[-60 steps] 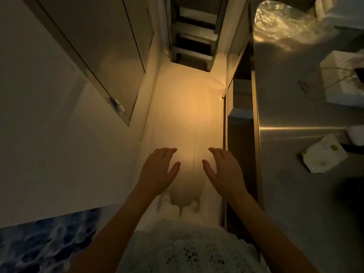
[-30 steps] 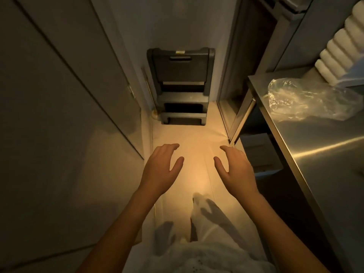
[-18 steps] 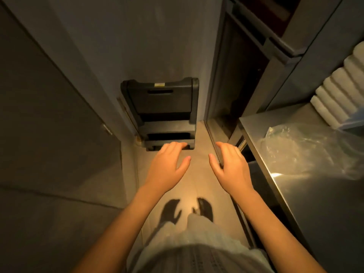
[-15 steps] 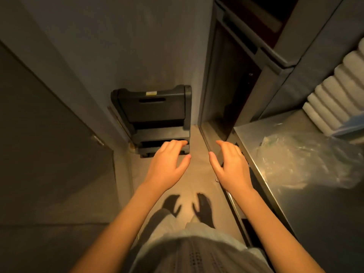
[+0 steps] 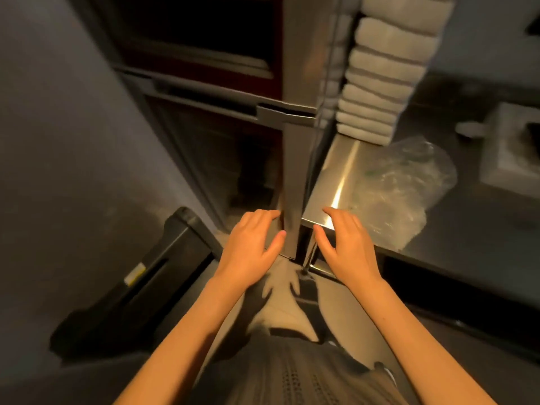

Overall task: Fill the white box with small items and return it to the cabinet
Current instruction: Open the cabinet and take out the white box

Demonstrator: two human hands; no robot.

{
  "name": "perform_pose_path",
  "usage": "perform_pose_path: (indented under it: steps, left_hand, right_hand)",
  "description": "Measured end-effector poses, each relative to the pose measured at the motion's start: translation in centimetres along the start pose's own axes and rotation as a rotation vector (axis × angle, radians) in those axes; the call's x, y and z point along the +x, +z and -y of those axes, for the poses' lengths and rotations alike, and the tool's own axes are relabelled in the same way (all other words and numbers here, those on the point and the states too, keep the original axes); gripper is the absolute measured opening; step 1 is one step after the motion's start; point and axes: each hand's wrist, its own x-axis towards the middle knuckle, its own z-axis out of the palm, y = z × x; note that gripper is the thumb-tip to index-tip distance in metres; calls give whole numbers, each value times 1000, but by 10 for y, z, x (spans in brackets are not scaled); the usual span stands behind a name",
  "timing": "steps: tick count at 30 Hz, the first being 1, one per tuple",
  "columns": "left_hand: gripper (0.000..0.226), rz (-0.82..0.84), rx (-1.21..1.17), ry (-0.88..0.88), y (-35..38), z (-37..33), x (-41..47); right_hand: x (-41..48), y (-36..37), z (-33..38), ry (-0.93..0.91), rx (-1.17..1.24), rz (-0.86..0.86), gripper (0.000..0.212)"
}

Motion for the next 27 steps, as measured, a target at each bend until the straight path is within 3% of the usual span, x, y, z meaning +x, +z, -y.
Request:
perform_pose_path:
  steps: [6,11,20,27]
  left_hand:
    - [39,210,-87,310,-3,13,24]
    - [39,330,-161,402,24,5,14]
    - [37,477,-384,232,99,0,-20]
    - [43,508,-316,257,190,11,-18]
  right_hand:
    - [-44,-1,24,310,-63,-180,42]
    - [-88,-3,23,508,-87,-271,44]
    - [-155,15,-14,667,-82,-338,44]
    - [-170,57,-86,827,-39,-314,48]
